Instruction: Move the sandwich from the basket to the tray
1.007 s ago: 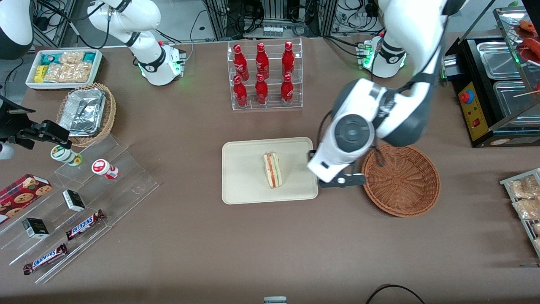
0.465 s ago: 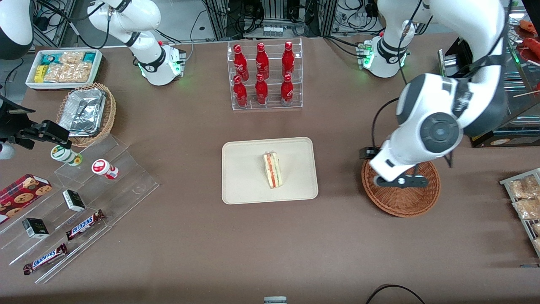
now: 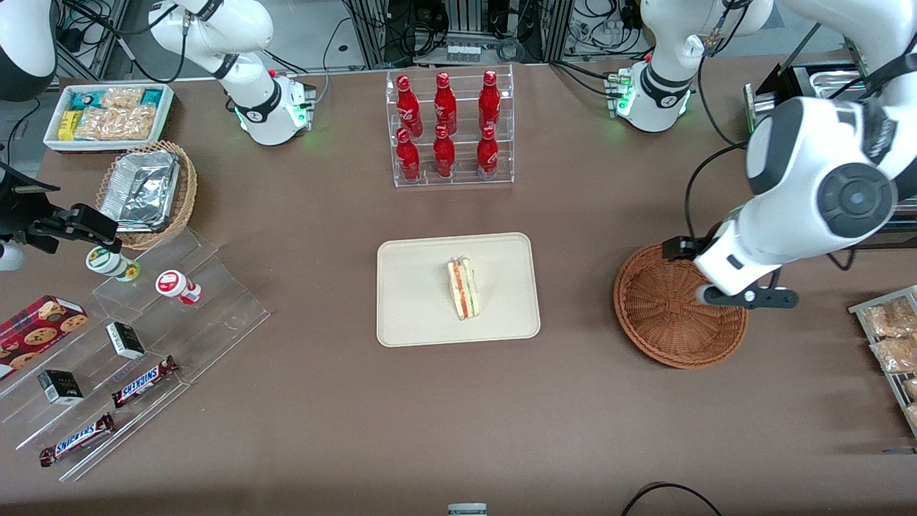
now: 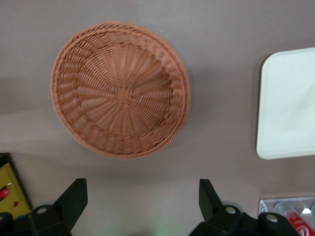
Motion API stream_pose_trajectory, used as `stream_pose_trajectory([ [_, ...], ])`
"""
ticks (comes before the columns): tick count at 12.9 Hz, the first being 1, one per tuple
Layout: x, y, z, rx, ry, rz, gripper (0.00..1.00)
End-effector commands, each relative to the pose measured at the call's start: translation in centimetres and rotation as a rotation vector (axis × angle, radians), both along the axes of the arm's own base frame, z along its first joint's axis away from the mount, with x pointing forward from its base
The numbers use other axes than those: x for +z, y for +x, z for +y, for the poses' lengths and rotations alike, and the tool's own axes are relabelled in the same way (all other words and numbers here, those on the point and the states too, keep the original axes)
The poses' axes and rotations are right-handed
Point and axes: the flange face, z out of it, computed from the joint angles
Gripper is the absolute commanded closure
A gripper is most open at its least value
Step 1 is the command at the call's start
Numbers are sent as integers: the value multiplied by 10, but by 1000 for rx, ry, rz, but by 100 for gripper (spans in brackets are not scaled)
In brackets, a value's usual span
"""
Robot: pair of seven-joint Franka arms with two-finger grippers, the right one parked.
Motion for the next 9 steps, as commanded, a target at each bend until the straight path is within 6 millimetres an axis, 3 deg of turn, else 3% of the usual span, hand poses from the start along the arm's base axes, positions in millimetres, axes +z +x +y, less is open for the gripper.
stream_pose_trajectory([
  [1,29,-20,38,-38,-46,15,0],
  [6,81,-53,88,-78,-67,24,0],
  [9,102,-67,96,-71,-48,12,0],
])
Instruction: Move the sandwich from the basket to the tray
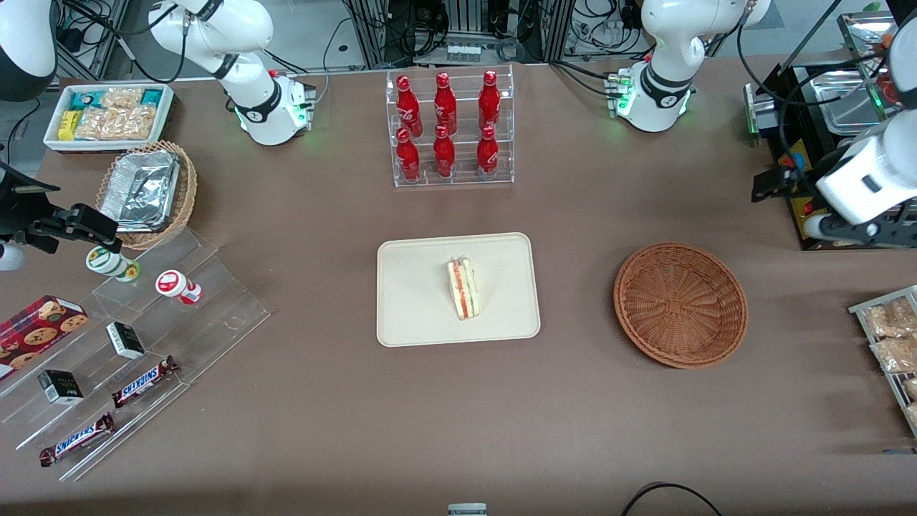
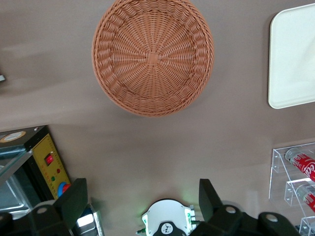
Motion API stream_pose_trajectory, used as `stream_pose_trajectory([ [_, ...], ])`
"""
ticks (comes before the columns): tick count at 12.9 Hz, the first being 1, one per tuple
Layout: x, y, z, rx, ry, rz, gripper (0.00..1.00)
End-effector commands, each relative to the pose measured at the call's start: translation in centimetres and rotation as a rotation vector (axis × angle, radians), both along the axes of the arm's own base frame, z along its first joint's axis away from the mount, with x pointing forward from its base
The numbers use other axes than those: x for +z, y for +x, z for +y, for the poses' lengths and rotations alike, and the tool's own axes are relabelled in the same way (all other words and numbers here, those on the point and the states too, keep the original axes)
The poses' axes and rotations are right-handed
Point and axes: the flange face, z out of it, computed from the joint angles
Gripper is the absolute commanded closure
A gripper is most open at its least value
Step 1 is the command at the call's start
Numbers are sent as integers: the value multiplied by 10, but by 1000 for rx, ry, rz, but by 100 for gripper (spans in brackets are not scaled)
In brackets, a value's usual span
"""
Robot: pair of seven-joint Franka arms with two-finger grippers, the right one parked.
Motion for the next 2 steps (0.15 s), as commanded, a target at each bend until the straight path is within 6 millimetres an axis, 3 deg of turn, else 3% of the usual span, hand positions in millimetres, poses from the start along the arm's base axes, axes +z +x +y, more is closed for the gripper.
stream_pose_trajectory([
  [1,17,-17,3,-12,4,-10,0],
  [2,20,-19,3,-11,4,-17,0],
])
